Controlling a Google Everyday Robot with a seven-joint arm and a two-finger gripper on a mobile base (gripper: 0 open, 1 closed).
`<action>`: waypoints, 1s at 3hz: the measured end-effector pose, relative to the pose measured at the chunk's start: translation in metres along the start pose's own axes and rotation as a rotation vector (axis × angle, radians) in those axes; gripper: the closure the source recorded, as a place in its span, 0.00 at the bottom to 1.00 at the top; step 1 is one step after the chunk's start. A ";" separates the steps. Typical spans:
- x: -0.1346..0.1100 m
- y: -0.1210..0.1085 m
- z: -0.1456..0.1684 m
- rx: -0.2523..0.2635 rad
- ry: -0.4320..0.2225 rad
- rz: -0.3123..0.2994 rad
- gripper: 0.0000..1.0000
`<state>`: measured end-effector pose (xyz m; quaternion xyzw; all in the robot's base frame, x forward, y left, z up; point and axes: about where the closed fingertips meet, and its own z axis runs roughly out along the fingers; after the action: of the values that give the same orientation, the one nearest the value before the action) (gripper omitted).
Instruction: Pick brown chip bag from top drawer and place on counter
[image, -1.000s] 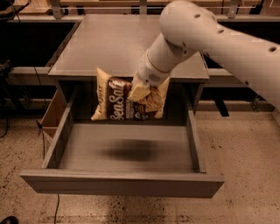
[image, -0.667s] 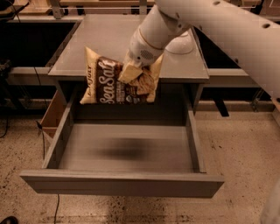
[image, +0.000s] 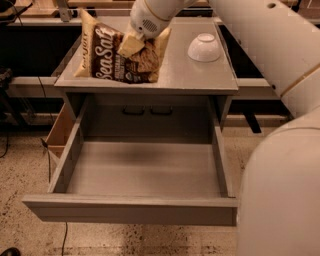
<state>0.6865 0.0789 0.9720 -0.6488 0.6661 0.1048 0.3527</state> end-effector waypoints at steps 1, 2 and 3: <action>-0.007 -0.042 0.007 0.117 -0.062 -0.013 1.00; 0.002 -0.076 0.027 0.200 -0.102 -0.009 0.98; 0.022 -0.077 0.057 0.189 -0.074 -0.001 0.76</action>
Offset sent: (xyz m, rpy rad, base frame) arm 0.1150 -0.0005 0.0080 0.1683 -0.2578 -0.1250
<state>0.7792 0.0850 0.9418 -0.6086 0.6591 0.0652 0.4370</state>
